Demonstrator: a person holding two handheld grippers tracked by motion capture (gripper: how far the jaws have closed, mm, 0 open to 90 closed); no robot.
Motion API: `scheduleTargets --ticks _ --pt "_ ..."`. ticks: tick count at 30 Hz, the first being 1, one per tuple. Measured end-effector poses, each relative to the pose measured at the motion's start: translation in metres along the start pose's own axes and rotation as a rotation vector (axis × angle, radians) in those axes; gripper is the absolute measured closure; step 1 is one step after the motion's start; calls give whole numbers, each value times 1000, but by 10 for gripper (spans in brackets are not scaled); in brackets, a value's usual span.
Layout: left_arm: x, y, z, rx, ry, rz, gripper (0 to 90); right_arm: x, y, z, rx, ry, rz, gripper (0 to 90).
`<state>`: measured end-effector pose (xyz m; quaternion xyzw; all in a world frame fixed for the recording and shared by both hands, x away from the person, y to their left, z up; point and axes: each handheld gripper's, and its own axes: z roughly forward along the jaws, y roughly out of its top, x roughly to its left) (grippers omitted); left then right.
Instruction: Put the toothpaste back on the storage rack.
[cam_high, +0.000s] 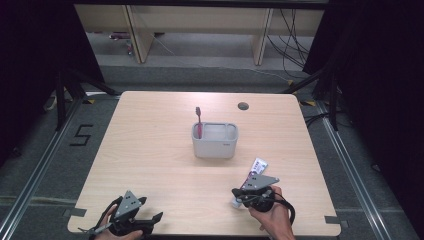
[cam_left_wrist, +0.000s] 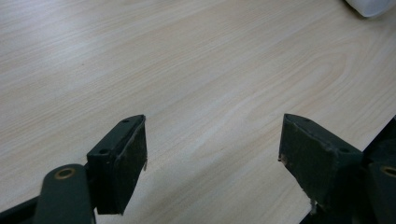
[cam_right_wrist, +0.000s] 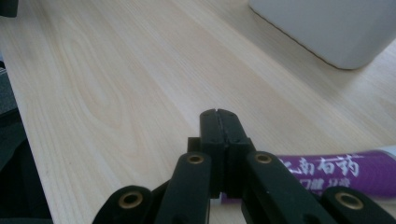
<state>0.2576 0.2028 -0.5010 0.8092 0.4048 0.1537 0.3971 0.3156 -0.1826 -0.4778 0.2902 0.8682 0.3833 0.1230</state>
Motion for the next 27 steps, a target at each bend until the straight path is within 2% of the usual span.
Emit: scheduleTargets --ticks 3,5,6,7,9,14,15,16,18,20,25,26,27 --pt "0 0 0 0 2 3 231 2 3 4 17 -2 8 900" --pt "0 0 1 -2 7 7 234 2 4 9 23 8 -15 900" --pt "0 0 1 -2 5 6 235 4 5 10 38 8 2 900" --pt "0 0 0 -2 4 7 236 3 4 12 26 5 -6 900" --pt "0 0 0 -4 1 9 239 2 5 13 41 10 -27 900" --pt "0 0 0 2 -1 12 241 3 4 16 49 7 2 900" --pt "0 0 0 4 -1 13 241 2 4 16 62 14 -7 900" --pt "0 0 0 3 -1 13 242 1 3 17 50 5 -28 900" --pt "0 0 0 3 1 12 242 2 2 17 76 19 -13 900" --pt "-1 0 0 3 0 12 243 2 0 17 67 20 -10 900" --pt "-1 0 0 4 -3 12 244 1 -3 12 94 35 4 900" --pt "-2 0 0 1 0 11 244 1 -6 10 98 24 26 900" --pt "-2 0 0 1 0 14 244 1 -7 9 106 28 27 900"
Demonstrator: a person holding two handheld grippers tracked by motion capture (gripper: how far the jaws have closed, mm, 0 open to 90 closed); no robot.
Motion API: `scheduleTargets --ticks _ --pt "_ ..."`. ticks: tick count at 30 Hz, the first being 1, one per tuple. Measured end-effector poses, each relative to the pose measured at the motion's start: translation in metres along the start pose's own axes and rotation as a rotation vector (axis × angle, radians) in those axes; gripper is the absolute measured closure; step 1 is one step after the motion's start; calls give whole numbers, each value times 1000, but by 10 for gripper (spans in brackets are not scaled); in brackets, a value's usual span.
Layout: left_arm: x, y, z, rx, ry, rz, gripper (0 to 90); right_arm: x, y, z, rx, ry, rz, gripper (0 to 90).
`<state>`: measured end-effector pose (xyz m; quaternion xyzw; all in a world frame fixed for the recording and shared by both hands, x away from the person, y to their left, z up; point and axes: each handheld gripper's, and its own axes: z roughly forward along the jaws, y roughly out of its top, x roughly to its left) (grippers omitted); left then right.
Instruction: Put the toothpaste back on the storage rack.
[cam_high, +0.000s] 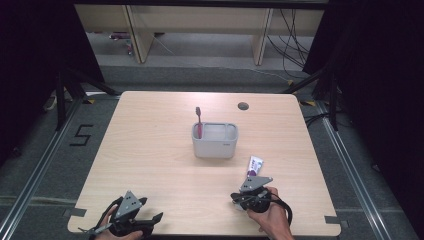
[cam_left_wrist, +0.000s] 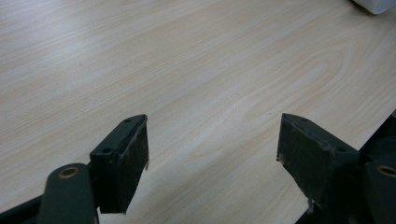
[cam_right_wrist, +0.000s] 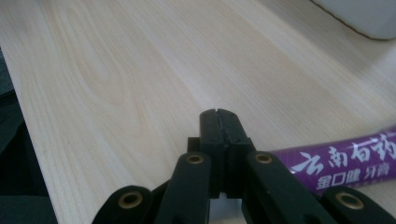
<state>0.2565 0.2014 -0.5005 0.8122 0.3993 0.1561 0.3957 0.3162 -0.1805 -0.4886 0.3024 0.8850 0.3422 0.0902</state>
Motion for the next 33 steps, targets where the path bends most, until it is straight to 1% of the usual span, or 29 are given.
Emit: scheduleTargets --ticks 1,2,3,4,5,6,7,8,9,11,12,13,15,16,18,19,21,22,23,24,25,26,27,28,29,30,31,32,33 --pt "0 0 0 2 -6 -1 244 -1 -1 -1 -8 -2 -15 900" --pt "0 0 0 -2 -2 -3 245 -1 -3 0 -17 2 -5 900" --pt "0 0 0 0 0 -2 245 -2 -6 -2 -12 -16 10 900" --pt "0 0 0 1 -1 -2 245 -3 -6 -4 -10 -6 7 900" --pt "0 0 0 0 -1 -3 245 -3 -8 -4 -17 -7 7 900" --pt "0 0 0 0 -1 -2 245 -5 -9 -6 2 -5 -8 900" --pt "0 0 0 0 0 -2 245 -5 -10 -6 -12 -6 7 900" --pt "0 0 0 1 0 -2 245 -6 -11 -7 -16 -15 6 900" --pt "0 0 0 1 0 -1 246 -7 -12 -9 2 -2 8 899" --pt "0 0 0 1 0 -1 246 -8 -14 -10 -15 -11 13 898" --pt "0 0 0 1 0 -2 246 -8 -15 -11 -13 -12 13 897" --pt "0 0 0 1 0 -3 246 -9 -17 -13 1 -11 20 896" --pt "-1 0 0 0 -2 -4 246 -11 -19 -15 -3 -14 17 895" --pt "-1 0 0 0 -2 -5 247 -11 -21 -15 -12 -16 28 895" --pt "0 0 0 1 -3 -4 247 -11 -24 -17 2 -22 56 894" --pt "0 0 0 4 -6 -3 247 -13 -24 -19 15 -9 51 893" --pt "0 0 0 7 -5 0 247 -14 -27 -20 -10 -18 52 893" --pt "0 0 0 7 -5 1 248 -16 -28 -20 -12 -29 42 893" --pt "0 0 0 7 -5 0 248 -16 -28 -23 7 -25 48 894" --pt "0 0 0 6 -5 0 248 -17 -29 -23 -10 -29 57 894" --pt "0 0 0 6 -4 -1 248 -18 -29 -24 4 -28 57 893" --pt "0 0 0 7 -5 0 248 -18 -30 -24 -9 -30 63 894" --pt "0 0 0 5 -2 -2 248 -19 -31 -26 -6 -31 72 893" --pt "0 0 0 8 -5 0 248 -21 -31 -27 9 -24 57 893" --pt "0 0 0 10 -3 3 249 -22 -32 -28 8 -27 56 893" --pt "0 0 0 8 -5 0 249 -21 -33 -27 -3 -33 81 894" --pt "0 0 0 7 -6 1 249 -23 -34 -29 -4 -47 71 893" --pt "0 0 0 6 -6 1 249 -25 -34 -31 9 -45 50 892" --pt "0 0 0 6 -6 1 251 -25 -35 -30 -2 -44 68 892"
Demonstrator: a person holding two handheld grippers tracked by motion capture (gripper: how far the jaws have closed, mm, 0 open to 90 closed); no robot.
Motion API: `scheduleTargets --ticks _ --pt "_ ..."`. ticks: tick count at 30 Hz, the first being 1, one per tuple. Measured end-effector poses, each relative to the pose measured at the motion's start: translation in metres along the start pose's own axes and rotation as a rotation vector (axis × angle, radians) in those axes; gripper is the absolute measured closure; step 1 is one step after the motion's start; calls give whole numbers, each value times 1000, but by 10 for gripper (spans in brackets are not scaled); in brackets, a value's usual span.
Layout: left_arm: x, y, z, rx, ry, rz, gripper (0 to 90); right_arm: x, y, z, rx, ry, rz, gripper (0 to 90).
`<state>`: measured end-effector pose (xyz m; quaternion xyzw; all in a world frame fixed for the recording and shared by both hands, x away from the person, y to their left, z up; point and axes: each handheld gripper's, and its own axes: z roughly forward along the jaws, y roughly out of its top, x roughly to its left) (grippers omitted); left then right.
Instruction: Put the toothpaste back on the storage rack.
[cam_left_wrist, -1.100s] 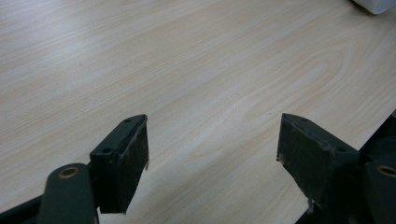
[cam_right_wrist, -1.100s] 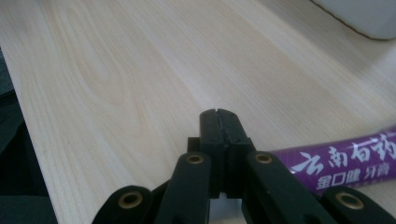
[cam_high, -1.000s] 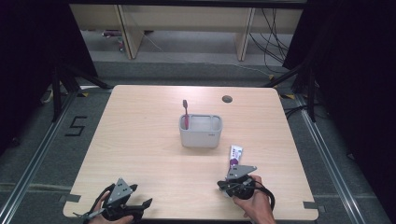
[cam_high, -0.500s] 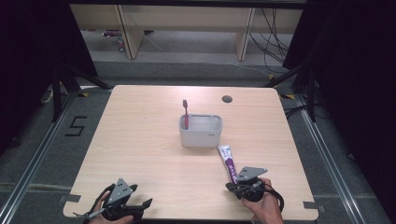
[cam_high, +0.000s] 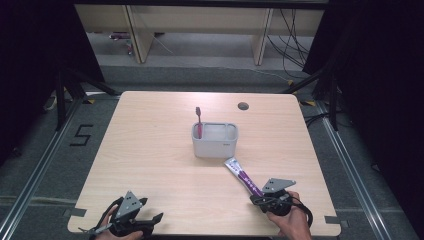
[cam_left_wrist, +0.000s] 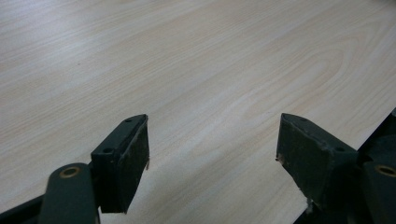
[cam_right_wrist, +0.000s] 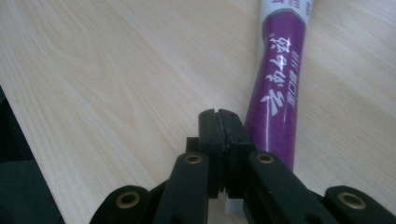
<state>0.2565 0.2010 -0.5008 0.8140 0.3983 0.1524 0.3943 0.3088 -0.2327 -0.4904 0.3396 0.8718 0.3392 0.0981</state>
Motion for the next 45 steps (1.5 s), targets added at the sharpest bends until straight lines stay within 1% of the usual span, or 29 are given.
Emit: scheduleTargets --ticks 1,3,4,5,6,7,8,10,11,12,15,16,17,18,19,20,23,25,26,29,34,36,37,38,39,40,42,44,45 --pt "0 0 0 0 0 0 254 -2 0 -2 15 -1 -1 893" --pt "0 0 0 1 0 0 254 -3 -2 -2 5 -14 15 892" --pt "0 0 0 0 0 -1 254 -5 -2 -5 24 -13 12 892" --pt "0 0 0 1 -1 0 254 -5 -2 -5 23 -10 11 892" --pt "0 0 0 2 2 2 254 -6 -3 -3 3 -20 5 890" --pt "0 0 0 3 1 2 254 -7 -4 -4 8 -18 1 889" --pt "0 0 1 3 1 2 254 -6 -3 -5 15 -10 15 888" --pt "0 0 1 3 1 0 254 -7 -1 -7 14 1 -16 887" --pt "0 0 1 7 0 1 254 -5 -1 -7 17 -2 -1 887" --pt "0 0 1 3 4 -1 254 -5 0 -7 -1 -15 -25 885" --pt "0 0 1 5 2 0 254 -2 5 -10 23 -21 -13 875" --pt "0 0 1 5 2 0 254 -3 7 -10 18 -19 -43 870" --pt "0 0 1 5 3 1 254 -3 8 -9 0 -22 -40 864" --pt "0 0 1 4 2 1 254 -3 10 -10 1 -20 -47 849" --pt "0 0 1 4 3 0 254 -3 12 -10 8 -11 -32 839" --pt "0 -1 1 4 3 1 254 -4 15 -11 15 -15 -57 811" --pt "1 -1 0 3 3 -1 254 -7 21 -12 19 -29 -66 743" --pt "1 -1 0 2 4 -2 254 -9 27 -11 46 -31 -65 680" --pt "1 -1 0 2 3 -1 254 -10 29 -10 33 -44 -72 669" --pt "0 -1 0 2 2 -3 253 -11 38 -9 46 -45 -64 632" --pt "1 -1 0 1 2 -3 252 -15 50 -6 84 -62 -66 588" --pt "1 -1 0 3 1 -2 252 -16 54 -6 122 -66 -51 577" --pt "1 -1 0 4 2 -1 252 -18 55 -3 133 -76 -70 572" --pt "1 -1 0 4 3 -2 252 -19 56 0 152 -74 -55 570" --pt "1 -1 0 3 2 -3 252 -21 57 1 155 -73 -81 570" --pt "1 -1 0 1 2 -3 252 -20 57 3 174 -79 -42 567" --pt "1 -1 0 2 1 -3 252 -23 59 7 187 -84 -56 559" --pt "1 -1 0 0 0 -3 251 -24 61 10 207 -88 -39 550" --pt "1 -1 0 -1 1 -2 251 -25 61 11 211 -71 -47 549"
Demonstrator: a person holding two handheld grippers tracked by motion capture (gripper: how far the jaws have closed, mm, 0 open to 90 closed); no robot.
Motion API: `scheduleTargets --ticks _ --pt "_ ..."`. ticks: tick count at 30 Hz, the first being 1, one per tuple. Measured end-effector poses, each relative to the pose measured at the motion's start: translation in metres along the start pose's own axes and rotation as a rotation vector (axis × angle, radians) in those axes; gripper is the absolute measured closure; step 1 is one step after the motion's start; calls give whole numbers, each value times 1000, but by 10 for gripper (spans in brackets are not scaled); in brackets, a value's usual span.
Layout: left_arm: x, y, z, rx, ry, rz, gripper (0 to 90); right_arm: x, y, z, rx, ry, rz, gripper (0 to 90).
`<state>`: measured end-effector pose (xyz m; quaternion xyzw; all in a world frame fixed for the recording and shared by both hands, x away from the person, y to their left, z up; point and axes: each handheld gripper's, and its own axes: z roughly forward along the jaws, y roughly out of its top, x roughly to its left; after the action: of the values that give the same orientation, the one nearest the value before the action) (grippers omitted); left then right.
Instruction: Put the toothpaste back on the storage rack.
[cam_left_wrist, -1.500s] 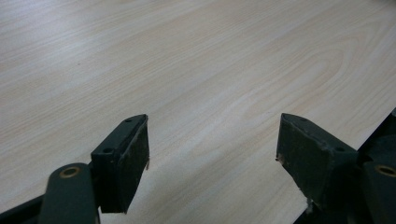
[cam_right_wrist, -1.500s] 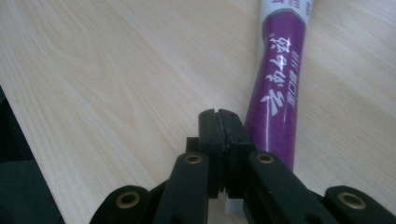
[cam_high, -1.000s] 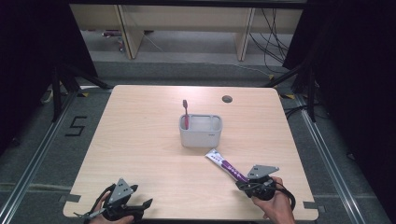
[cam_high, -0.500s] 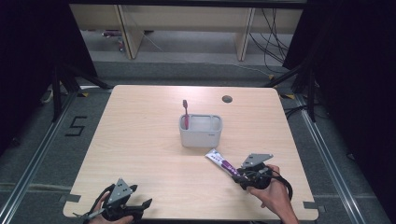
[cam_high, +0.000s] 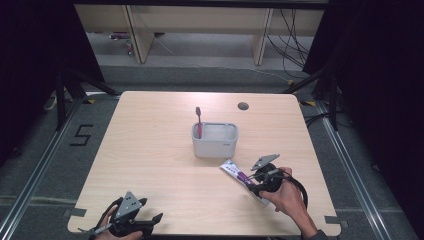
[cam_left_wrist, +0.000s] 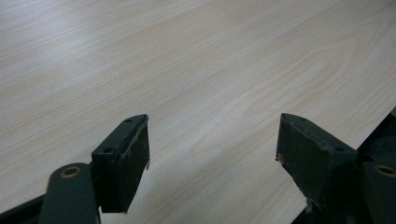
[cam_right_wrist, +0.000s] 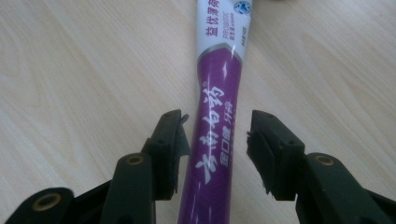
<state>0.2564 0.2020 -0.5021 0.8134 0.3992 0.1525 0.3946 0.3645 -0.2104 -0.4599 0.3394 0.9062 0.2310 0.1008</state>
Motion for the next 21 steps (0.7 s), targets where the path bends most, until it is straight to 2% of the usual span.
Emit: scheduleTargets --ticks 1,4,5,6,7,8,9,11,12,13,14,15,20,21 --pt "0 0 0 -1 0 -2 251 -1 1 1 4 -6 -4 548" --pt "1 0 0 5 -2 2 252 -3 3 7 11 18 -10 544" --pt "1 0 0 6 -2 2 251 -2 5 8 38 6 -5 544" --pt "1 0 0 5 1 3 251 -1 5 9 53 17 16 544" --pt "1 -1 0 2 -2 0 251 -2 7 11 61 5 5 546" --pt "1 -1 0 2 0 -3 252 -1 7 12 71 7 17 546" --pt "1 -1 0 1 0 -5 251 -3 8 15 71 4 -5 545" --pt "1 -1 0 5 5 -8 251 -3 10 17 101 7 19 546" --pt "1 0 0 7 1 -8 251 -4 11 19 89 8 -4 548" --pt "1 -1 0 6 1 -11 251 -2 13 19 109 17 28 550" --pt "1 -1 0 6 2 -13 251 -4 14 21 102 11 -9 552" --pt "1 -1 -1 6 1 -11 251 -5 16 22 105 12 -17 555" --pt "1 0 -1 7 0 -9 251 -4 23 26 162 12 -3 575" --pt "1 0 -1 9 0 -8 251 -5 24 28 159 18 -21 577"
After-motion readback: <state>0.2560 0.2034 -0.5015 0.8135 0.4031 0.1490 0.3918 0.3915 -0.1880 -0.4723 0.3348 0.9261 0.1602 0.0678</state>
